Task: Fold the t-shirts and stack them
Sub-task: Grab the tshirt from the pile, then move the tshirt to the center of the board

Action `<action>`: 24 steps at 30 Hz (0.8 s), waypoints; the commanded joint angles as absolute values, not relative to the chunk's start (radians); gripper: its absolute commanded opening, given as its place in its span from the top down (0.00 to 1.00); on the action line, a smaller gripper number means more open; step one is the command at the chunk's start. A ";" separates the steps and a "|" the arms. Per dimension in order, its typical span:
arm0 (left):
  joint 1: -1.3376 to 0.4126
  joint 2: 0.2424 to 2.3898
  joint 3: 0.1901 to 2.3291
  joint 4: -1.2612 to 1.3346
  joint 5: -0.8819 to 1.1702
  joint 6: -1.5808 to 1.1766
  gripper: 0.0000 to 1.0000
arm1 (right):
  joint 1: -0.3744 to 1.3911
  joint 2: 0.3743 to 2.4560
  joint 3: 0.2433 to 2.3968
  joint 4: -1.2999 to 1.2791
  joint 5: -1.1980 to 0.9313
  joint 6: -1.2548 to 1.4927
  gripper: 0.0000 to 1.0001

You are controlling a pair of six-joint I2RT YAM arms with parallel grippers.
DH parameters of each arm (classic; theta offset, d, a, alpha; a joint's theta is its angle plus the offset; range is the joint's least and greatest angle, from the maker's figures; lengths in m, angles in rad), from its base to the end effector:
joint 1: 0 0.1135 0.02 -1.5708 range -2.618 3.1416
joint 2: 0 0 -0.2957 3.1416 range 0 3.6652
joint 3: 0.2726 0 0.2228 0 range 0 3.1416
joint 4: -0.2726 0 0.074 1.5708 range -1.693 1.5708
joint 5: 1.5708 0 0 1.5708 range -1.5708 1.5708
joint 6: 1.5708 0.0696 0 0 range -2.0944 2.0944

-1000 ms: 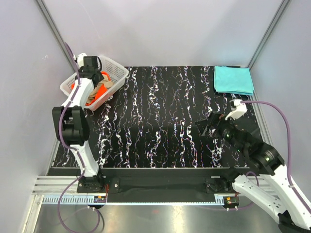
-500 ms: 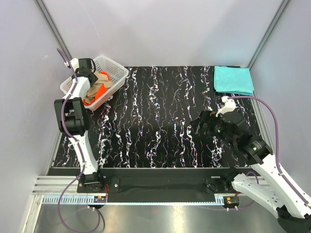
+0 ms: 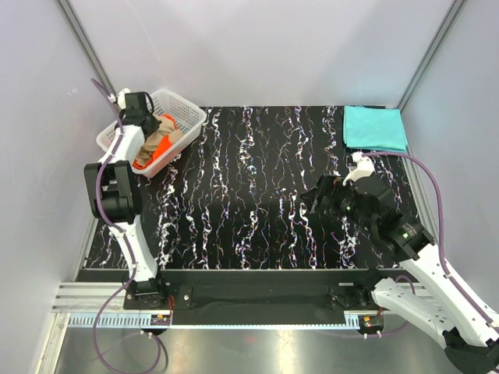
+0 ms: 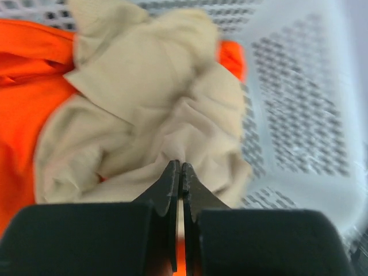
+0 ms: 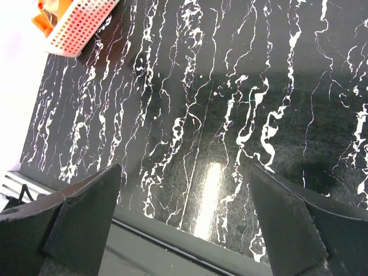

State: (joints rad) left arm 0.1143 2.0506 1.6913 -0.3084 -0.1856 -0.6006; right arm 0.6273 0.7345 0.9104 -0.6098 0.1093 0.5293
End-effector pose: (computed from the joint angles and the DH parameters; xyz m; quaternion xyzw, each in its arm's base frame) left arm 0.4856 0.0687 0.2683 -0.3513 0.8251 -0.0237 0.4418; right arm 0.1107 0.0709 0.3481 -0.0118 0.8419 0.2553 0.4753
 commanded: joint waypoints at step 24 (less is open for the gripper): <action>-0.423 1.166 1.157 -0.104 0.310 -0.624 1.00 | 0.629 0.715 1.062 -0.782 0.130 0.601 0.02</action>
